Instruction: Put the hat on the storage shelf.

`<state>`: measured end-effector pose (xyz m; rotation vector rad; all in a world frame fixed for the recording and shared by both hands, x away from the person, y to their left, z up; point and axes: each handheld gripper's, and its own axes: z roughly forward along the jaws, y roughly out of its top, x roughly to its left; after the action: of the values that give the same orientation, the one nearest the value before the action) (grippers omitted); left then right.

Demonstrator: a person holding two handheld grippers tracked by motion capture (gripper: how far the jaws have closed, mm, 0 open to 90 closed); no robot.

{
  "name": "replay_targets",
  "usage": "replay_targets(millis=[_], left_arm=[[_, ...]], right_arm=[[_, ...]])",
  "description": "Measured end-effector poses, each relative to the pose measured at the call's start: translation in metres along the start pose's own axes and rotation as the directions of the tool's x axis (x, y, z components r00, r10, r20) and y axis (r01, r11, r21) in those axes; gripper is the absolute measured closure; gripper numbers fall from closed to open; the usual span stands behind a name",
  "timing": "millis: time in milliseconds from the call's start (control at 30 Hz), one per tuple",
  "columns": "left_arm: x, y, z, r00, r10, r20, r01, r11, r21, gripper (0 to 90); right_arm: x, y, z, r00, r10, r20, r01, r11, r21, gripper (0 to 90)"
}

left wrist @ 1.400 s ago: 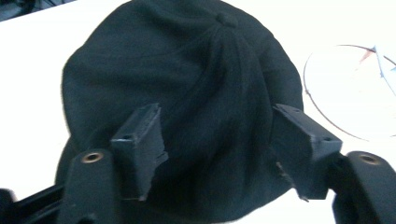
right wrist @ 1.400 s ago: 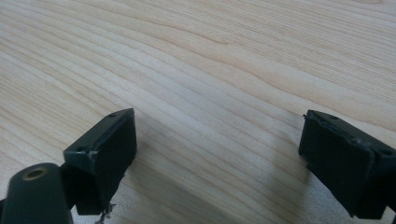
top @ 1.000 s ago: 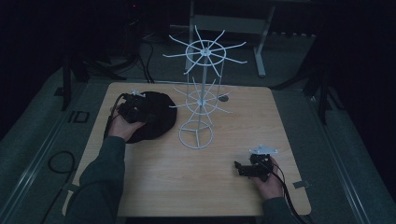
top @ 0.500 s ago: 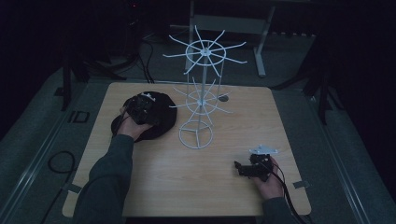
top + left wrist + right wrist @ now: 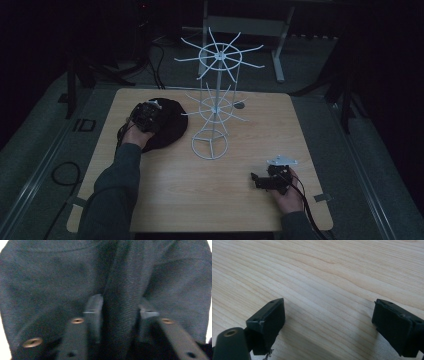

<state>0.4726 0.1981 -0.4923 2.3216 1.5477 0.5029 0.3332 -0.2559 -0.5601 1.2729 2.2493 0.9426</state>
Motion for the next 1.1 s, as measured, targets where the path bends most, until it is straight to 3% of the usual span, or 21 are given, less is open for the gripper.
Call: replay_targets(millis=[33,133,533,833,900,933,967,1000,1067,1100], left_arm=[[0.001,0.000,-0.002,0.9999,-0.007,0.010,0.007,1.0000,-0.006,76.0],[0.003,0.001,-0.007,0.9998,-0.004,0.020,0.004,0.9998,-0.017,83.4],[0.016,-0.004,-0.030,0.9976,-0.020,0.067,0.026,0.9960,-0.086,85.6],[0.028,-0.009,-0.045,0.9913,-0.055,0.120,0.071,0.9881,-0.137,85.7],[0.033,-0.012,-0.054,0.9838,-0.072,0.164,0.100,0.9806,-0.168,85.7],[0.033,-0.012,-0.054,0.9838,-0.072,0.164,0.100,0.9806,-0.168,85.7],[0.037,-0.014,-0.059,0.9775,-0.083,0.194,0.120,0.9747,-0.189,85.7],[0.037,-0.014,-0.059,0.9775,-0.083,0.194,0.120,0.9747,-0.189,85.7],[0.042,-0.016,-0.067,0.9651,-0.100,0.242,0.155,0.9632,-0.220,85.8],[0.042,-0.016,-0.067,0.9651,-0.100,0.242,0.155,0.9632,-0.220,85.7]], right_arm=[[0.000,0.000,0.000,1.0000,0.000,0.000,0.000,1.000,0.000,11.0],[0.000,0.000,0.000,1.0000,0.000,0.000,0.000,1.000,0.000,11.0],[0.000,0.000,0.000,1.0000,0.001,0.000,-0.001,1.000,0.000,11.0],[0.000,0.000,0.000,1.0000,0.001,0.000,-0.001,1.000,0.000,11.0],[0.000,0.000,0.000,1.0000,0.001,0.000,-0.001,1.000,0.000,11.0],[0.000,0.000,0.000,1.0000,0.001,0.000,-0.001,1.000,0.000,11.0],[0.000,0.000,0.000,1.0000,0.001,0.000,-0.001,1.000,0.000,11.0],[0.000,0.000,0.000,1.0000,0.001,0.000,-0.001,1.000,0.000,11.0],[0.000,0.000,0.000,1.0000,0.001,0.000,-0.001,1.000,0.000,11.0],[0.000,0.000,0.000,1.0000,0.001,0.000,-0.001,1.000,0.000,11.0]])
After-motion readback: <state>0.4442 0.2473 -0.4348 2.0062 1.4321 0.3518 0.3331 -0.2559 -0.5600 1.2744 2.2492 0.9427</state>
